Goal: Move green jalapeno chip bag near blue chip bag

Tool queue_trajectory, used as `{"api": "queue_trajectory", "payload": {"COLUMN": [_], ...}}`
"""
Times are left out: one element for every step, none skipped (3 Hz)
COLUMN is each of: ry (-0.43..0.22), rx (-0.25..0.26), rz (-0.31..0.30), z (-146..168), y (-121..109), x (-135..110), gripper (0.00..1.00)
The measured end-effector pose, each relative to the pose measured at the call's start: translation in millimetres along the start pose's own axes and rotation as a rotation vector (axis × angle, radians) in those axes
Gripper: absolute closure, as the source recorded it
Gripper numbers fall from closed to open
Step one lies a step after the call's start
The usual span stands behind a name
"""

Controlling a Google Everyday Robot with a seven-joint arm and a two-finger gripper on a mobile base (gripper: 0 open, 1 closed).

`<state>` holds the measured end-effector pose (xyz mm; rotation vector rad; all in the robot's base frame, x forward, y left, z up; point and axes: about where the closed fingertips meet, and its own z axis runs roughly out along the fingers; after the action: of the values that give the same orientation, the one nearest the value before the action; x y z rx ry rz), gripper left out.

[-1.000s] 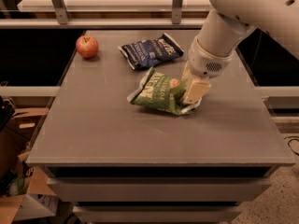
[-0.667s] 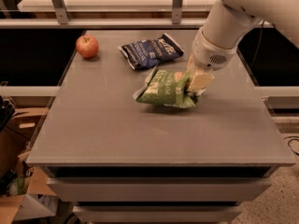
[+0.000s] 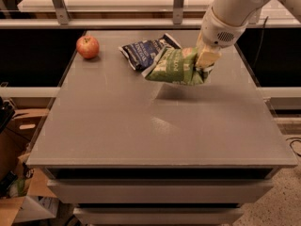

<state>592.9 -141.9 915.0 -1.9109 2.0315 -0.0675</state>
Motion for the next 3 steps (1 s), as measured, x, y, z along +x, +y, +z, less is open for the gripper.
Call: {"api": "queue_trajectory", "payload": {"ry": [0.009, 0.013, 0.030], "rx": [0.066, 0.112, 0.138], "rz": [0.057, 0.119, 0.179], "z": [-3, 3, 16], "y": [-31, -59, -85], "x": [2, 3, 7], "gripper": [1.00, 1.00, 0.81]}}
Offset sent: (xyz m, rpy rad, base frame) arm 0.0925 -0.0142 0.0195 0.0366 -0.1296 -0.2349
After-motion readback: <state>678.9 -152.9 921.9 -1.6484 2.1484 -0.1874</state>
